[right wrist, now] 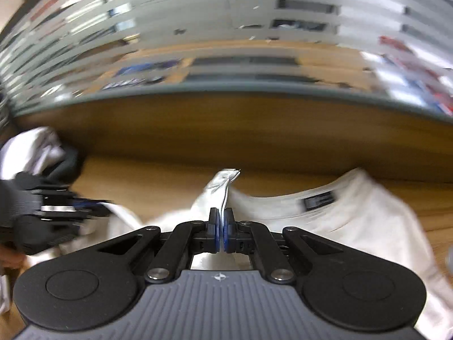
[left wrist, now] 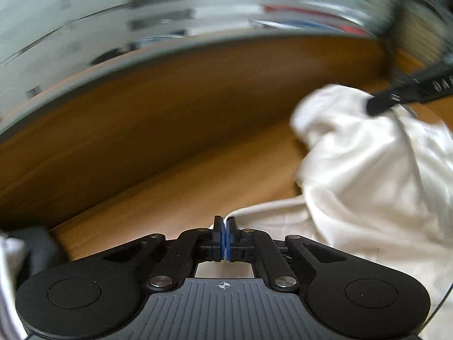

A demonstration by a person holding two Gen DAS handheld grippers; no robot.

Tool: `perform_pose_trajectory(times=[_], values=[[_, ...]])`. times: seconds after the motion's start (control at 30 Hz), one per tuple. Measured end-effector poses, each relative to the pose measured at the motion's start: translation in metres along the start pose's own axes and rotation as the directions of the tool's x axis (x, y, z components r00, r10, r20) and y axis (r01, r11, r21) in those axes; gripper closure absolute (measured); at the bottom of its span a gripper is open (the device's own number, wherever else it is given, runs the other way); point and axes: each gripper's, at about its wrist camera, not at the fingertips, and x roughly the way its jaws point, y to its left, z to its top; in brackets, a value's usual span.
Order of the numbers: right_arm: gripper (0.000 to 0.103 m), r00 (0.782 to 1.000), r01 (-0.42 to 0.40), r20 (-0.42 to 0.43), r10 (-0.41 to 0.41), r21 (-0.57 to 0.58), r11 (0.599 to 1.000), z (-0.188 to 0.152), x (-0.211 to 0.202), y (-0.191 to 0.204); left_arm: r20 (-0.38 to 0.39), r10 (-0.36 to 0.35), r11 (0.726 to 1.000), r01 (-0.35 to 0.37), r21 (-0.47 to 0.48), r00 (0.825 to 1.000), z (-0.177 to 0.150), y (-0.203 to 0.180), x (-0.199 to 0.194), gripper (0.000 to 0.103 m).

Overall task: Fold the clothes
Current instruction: 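Grasp the shirt collar with the right tool, then open and lay it flat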

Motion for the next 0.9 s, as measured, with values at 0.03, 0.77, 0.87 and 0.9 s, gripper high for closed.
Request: perform_pose_trajectory(times=[0.03, 0.77, 0.87, 0.9], values=[[0.1, 0.999, 0.034, 0.001, -0.034, 0.008, 0.999, 0.003, 0.004, -0.007, -0.01, 0.016, 0.999, -0.016, -0.032, 1.0, 0.001, 0.006, 0.001, 0.1], [0.06, 0.994, 0.109, -0.012, -0.109, 0.156, 0.982, -0.065, -0.116, -0.049, -0.043, 0.039, 0.995, -0.042, -0.086, 0.998, 0.006, 0.0, -0.07, 0.058], [0.059, 0.994, 0.11, -0.017, -0.109, 0.166, 0.98, -0.093, -0.151, -0.046, -0.035, 0.013, 0.997, -0.016, -0.075, 0.999, -0.005, -0.015, -0.094, 0.054], [0.058, 0.994, 0.11, -0.019, -0.108, 0.17, 0.979, -0.104, -0.162, -0.046, -0.035, 0.006, 0.998, -0.008, -0.068, 0.999, -0.012, -0.019, -0.105, 0.053]])
